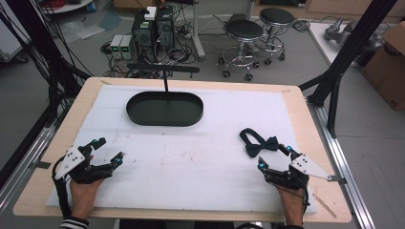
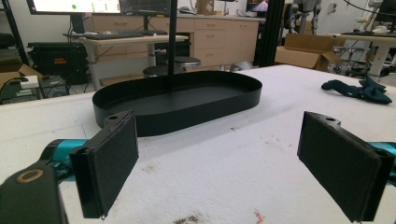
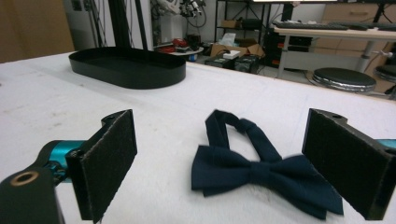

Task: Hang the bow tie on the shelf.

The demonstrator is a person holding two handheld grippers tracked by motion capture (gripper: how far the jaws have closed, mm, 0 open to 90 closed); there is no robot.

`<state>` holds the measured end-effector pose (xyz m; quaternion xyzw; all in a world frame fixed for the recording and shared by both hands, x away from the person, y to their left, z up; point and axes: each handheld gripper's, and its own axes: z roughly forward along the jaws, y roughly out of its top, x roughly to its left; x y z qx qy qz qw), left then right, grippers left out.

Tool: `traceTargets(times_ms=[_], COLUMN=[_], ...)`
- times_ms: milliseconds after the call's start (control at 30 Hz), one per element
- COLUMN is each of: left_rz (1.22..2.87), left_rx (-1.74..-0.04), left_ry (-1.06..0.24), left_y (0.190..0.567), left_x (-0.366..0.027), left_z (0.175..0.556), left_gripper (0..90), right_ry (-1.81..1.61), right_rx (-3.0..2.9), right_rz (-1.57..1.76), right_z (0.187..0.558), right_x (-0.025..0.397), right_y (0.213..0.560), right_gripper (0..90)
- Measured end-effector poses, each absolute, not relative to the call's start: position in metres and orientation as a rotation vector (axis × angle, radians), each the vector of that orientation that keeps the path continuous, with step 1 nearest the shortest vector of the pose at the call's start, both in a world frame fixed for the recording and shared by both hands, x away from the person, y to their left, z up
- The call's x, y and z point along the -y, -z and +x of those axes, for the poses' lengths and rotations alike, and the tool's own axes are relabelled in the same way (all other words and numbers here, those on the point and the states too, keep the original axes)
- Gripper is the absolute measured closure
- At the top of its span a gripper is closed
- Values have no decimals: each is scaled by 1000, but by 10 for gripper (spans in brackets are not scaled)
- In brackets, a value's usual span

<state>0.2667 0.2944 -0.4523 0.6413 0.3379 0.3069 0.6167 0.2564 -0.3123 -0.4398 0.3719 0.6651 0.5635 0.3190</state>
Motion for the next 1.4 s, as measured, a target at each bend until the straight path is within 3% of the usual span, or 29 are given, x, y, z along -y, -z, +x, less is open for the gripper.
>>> traceTargets(times_ms=[567,1400], left_rz=[1475,1481], left_rx=[-775,-772], left_ry=[-704,-708], left_y=[452,452], left_x=[-295,-294], left_z=[267,266], left_gripper=[130,130], right_ry=[-1395,-1209], right_rx=[-1875,-2107], right_rz=[1059,1145], right_z=[289,341], right_x=[318,339], right_y=[390,365], right_gripper=[91,91])
